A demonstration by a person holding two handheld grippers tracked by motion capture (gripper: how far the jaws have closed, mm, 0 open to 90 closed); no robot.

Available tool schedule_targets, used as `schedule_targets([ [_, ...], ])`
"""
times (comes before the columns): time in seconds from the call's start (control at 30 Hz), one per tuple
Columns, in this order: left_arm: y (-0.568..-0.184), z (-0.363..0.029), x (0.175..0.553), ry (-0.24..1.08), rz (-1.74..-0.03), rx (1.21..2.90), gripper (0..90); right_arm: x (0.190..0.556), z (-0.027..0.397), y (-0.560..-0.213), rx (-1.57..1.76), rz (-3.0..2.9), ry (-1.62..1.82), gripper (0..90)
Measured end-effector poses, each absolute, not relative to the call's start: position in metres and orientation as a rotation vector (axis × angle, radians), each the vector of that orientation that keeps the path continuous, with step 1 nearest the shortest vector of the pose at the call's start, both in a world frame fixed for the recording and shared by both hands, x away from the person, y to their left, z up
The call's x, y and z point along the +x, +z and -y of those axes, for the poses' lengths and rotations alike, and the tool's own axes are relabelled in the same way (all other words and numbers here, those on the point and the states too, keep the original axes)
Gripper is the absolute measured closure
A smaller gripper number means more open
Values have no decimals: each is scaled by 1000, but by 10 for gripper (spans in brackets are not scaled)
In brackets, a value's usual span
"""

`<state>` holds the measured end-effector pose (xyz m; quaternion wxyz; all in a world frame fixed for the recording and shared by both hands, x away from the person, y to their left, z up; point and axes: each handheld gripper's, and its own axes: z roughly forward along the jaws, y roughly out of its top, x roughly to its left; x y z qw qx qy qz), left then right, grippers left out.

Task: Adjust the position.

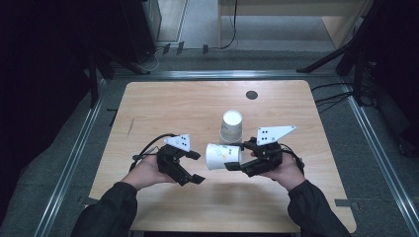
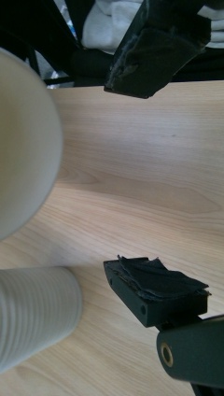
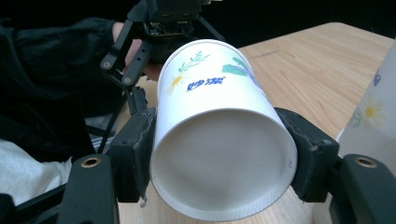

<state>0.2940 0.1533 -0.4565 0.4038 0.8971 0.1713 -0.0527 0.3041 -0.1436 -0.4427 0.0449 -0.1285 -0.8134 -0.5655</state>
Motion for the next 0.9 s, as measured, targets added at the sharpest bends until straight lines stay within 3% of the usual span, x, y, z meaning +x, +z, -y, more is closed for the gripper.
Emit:
schedule_targets([
  [0.3,-453,-151,296,-181,-422,2112,131,302,138,-444,-357,2447,-1734,343],
  [0.9,-450,-146,293,-201,-358,2019,161,301,127,-448,-318,2389,-1714,342],
])
